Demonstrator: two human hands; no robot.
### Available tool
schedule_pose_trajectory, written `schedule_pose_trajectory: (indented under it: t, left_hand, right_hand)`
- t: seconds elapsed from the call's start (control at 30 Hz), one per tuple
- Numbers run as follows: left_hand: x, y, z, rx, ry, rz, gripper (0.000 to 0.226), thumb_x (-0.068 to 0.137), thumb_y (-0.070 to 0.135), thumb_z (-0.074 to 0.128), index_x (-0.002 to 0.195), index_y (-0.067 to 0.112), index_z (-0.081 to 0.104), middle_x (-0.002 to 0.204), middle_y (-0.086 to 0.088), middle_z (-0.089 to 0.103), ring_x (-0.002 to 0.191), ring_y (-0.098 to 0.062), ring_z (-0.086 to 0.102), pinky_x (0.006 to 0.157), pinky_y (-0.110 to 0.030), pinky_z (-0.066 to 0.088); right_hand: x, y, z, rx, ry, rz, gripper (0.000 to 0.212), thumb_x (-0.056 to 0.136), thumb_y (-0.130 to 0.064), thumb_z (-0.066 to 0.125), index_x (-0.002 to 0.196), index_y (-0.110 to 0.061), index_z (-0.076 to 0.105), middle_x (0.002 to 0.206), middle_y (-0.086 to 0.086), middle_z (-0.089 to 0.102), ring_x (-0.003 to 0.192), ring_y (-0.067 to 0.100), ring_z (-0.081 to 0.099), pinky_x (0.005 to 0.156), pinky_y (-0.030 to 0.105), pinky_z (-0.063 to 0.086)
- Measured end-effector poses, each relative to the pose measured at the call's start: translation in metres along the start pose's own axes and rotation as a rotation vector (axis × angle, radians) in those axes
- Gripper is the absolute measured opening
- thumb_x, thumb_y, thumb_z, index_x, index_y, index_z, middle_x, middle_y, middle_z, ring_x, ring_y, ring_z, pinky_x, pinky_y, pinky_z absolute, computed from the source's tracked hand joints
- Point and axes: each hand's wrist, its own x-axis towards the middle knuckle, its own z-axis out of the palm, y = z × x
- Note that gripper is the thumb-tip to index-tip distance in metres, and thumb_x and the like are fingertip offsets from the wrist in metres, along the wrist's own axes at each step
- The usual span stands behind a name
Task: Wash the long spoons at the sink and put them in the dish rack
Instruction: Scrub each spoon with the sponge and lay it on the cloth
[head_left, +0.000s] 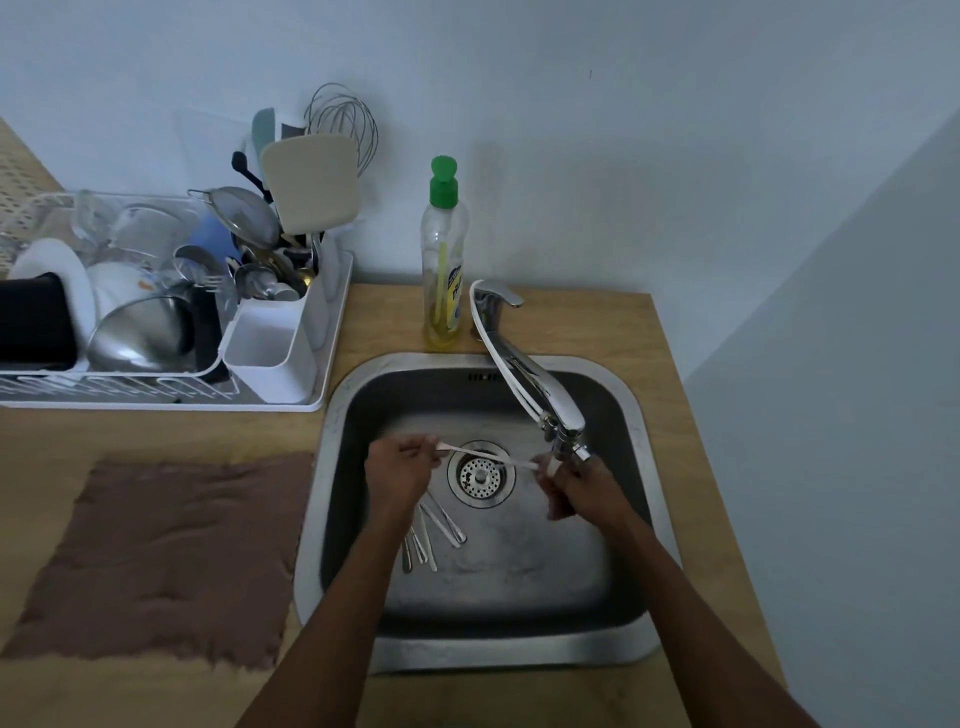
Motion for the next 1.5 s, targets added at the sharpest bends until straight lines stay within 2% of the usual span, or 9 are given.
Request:
schedule_pose_trajectory:
  t: [0.37, 0.53, 0.67, 0.83, 1.0, 1.13, 1.27, 1.4, 1.5]
  left_hand:
    - [-0.077, -0.035, -0.015, 0.009, -0.243, -0.309, 0.008, 0.074, 0.009, 0.080, 0.082, 0.009, 0.078, 0.077, -0.004, 0.077, 0.082, -0.017, 0.073, 0.074, -0.028, 0.060]
    - [-0.080, -0.030, -0.019, -0.007, -0.234, -0.322, 0.002, 0.079, 0.009, 0.075, 0.081, 0.009, 0.077, 0.076, -0.004, 0.077, 0.083, -0.017, 0.073, 0.078, -0.031, 0.060]
    - [-0.078, -0.029, -0.019, -0.031, -0.225, -0.352, 0.006, 0.084, 0.011, 0.072, 0.086, 0.006, 0.075, 0.076, -0.006, 0.077, 0.079, -0.016, 0.074, 0.071, -0.027, 0.059]
    - [-0.079, -0.030, -0.021, -0.036, -0.243, -0.373, 0.007, 0.085, 0.010, 0.071, 0.088, 0.004, 0.074, 0.075, -0.006, 0.076, 0.075, -0.015, 0.075, 0.065, -0.025, 0.057]
    - [-0.078, -0.023, -0.024, -0.011, -0.308, -0.328, 0.007, 0.086, 0.013, 0.070, 0.090, 0.012, 0.075, 0.079, 0.000, 0.077, 0.077, -0.012, 0.074, 0.063, -0.023, 0.055]
    - [-0.079, -0.024, -0.027, 0.016, -0.319, -0.324, 0.008, 0.084, 0.011, 0.072, 0.090, 0.012, 0.076, 0.079, 0.001, 0.077, 0.079, -0.013, 0.074, 0.063, -0.023, 0.055]
    - [-0.082, -0.025, -0.026, 0.094, -0.342, -0.332, 0.006, 0.082, 0.016, 0.074, 0.087, 0.015, 0.077, 0.077, 0.005, 0.077, 0.070, -0.013, 0.071, 0.057, -0.023, 0.052]
    - [-0.079, -0.022, -0.025, 0.126, -0.334, -0.346, 0.005, 0.076, 0.018, 0.079, 0.081, 0.018, 0.078, 0.076, 0.005, 0.076, 0.060, -0.010, 0.056, 0.049, -0.020, 0.040]
    - [-0.081, -0.024, -0.024, 0.140, -0.326, -0.375, 0.007, 0.074, 0.016, 0.081, 0.081, 0.015, 0.078, 0.079, -0.001, 0.077, 0.058, -0.010, 0.050, 0.046, -0.020, 0.036]
  right_hand:
    - [-0.006, -0.002, 0.057, 0.641, 0.199, 0.196, 0.018, 0.103, -0.022, 0.050, 0.100, -0.012, 0.065, 0.096, 0.011, 0.074, 0.090, 0.024, 0.071, 0.080, 0.041, 0.056]
    - [0.017, 0.007, 0.055, 0.644, 0.286, 0.209, 0.022, 0.096, -0.017, 0.057, 0.115, -0.009, 0.066, 0.115, 0.017, 0.071, 0.104, 0.032, 0.069, 0.067, 0.033, 0.056]
    - [0.009, 0.016, 0.058, 0.539, 0.140, 0.187, 0.043, 0.094, -0.044, 0.062, 0.112, -0.005, 0.066, 0.108, 0.020, 0.073, 0.078, 0.027, 0.072, 0.057, 0.031, 0.056]
    - [0.007, 0.005, 0.047, 0.564, 0.155, 0.140, 0.022, 0.098, -0.017, 0.052, 0.092, -0.005, 0.069, 0.081, 0.014, 0.072, 0.049, 0.009, 0.056, 0.045, 0.022, 0.037]
    - [-0.006, 0.014, 0.054, 0.544, 0.082, 0.150, 0.038, 0.102, -0.035, 0.051, 0.100, 0.000, 0.067, 0.092, 0.016, 0.075, 0.078, 0.024, 0.069, 0.080, 0.045, 0.055]
    - [0.002, 0.004, 0.053, 0.628, 0.167, 0.148, 0.019, 0.097, -0.015, 0.054, 0.099, -0.003, 0.070, 0.083, 0.014, 0.074, 0.072, 0.019, 0.067, 0.061, 0.027, 0.052]
    - [-0.002, 0.014, 0.070, 0.439, 0.069, 0.144, 0.033, 0.101, -0.036, 0.052, 0.116, -0.009, 0.064, 0.109, 0.017, 0.074, 0.102, 0.033, 0.071, 0.080, 0.044, 0.058]
    - [0.014, 0.010, 0.051, 0.554, 0.150, 0.146, 0.037, 0.103, -0.031, 0.050, 0.117, 0.002, 0.058, 0.105, 0.023, 0.072, 0.072, 0.020, 0.071, 0.045, 0.021, 0.048]
    - [0.005, 0.011, 0.057, 0.490, 0.105, 0.138, 0.034, 0.104, -0.033, 0.048, 0.113, -0.003, 0.062, 0.102, 0.019, 0.074, 0.062, 0.014, 0.066, 0.052, 0.026, 0.052]
